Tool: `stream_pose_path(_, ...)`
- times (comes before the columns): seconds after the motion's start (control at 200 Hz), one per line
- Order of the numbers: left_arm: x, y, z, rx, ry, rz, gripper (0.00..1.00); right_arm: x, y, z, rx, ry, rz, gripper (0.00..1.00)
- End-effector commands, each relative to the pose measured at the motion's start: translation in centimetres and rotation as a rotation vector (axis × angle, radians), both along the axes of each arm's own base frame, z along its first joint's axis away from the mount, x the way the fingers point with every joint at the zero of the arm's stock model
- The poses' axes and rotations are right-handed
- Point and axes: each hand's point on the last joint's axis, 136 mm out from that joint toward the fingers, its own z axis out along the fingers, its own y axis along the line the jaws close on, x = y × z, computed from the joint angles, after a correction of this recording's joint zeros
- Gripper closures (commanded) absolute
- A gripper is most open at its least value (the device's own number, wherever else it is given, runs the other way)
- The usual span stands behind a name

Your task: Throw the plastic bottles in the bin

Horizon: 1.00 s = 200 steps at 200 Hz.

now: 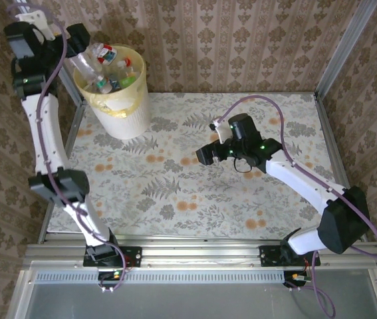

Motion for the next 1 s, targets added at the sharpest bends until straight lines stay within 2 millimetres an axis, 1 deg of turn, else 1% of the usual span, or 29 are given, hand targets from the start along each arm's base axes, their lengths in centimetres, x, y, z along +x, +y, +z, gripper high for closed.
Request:
stream_pose_path(0.0,-2.1,-0.3,1.5,0.009,0.034,0.006,0.0,-0.9,-0.9,1.3,0.009,-0.036,-0.006,0.0)
stream_pose_path(0.08,-5.1,0.1,4.7,0.005,-0.025,0.023,0.0,-1.1,-1.3,1.2,0.006,-0.036,-0.011,0.0)
stream_pose_path(0.18,-9.0,-0.1,7.4,0.034,-0.088,0.047,0.0,-1.4,-1.6,1.0,0.015,-0.036,-0.02,0.0)
stream_pose_path(0.285,-12.4,-0.7,8.7,0.048,-0.114,0.055,0.0,-1.4,-2.0,0.8,0.026,-0.034,-0.028,0.0)
stream_pose_path(0.4,-16.1,-1.1,9.5,0.069,-0.144,0.073,0.0,-1.4,-2.3,0.9,0.024,-0.033,-0.034,0.0)
stream_pose_path(0.42,-16.5,-1.2,9.3,0.068,-0.145,0.071,0.0,-1.4,-2.4,0.9,0.025,-0.034,-0.037,0.0)
stream_pose_path(0.44,-17.4,-1.4,9.6,0.072,-0.162,0.068,0.0,-1.4,-2.5,1.0,0.025,-0.034,-0.038,0.0)
stream_pose_path(0.555,-20.6,-2.1,9.0,0.08,-0.192,0.069,0.0,-1.4,-3.1,1.3,0.033,-0.052,-0.053,0.0)
stream_pose_path(0.65,-22.9,-2.4,7.6,0.086,-0.2,0.077,0.0,-1.4,-3.7,1.4,0.035,-0.061,-0.068,0.0)
stream_pose_path(0.73,-24.3,-2.6,6.1,0.087,-0.185,0.082,0.0,-1.5,-4.2,1.6,0.03,-0.069,-0.077,0.0)
stream_pose_path(0.885,-26.1,-3.1,3.2,0.086,-0.149,0.076,0.0,-1.7,-5.0,1.6,0.023,-0.075,-0.089,0.0)
stream_pose_path(0.93,-26.2,-3.2,2.1,0.085,-0.129,0.071,0.0,-1.7,-5.1,1.6,0.022,-0.074,-0.093,0.0)
stream_pose_path(0.995,-26.6,-3.5,1.2,0.086,-0.108,0.061,0.0,-1.8,-5.2,1.6,0.019,-0.072,-0.093,0.0)
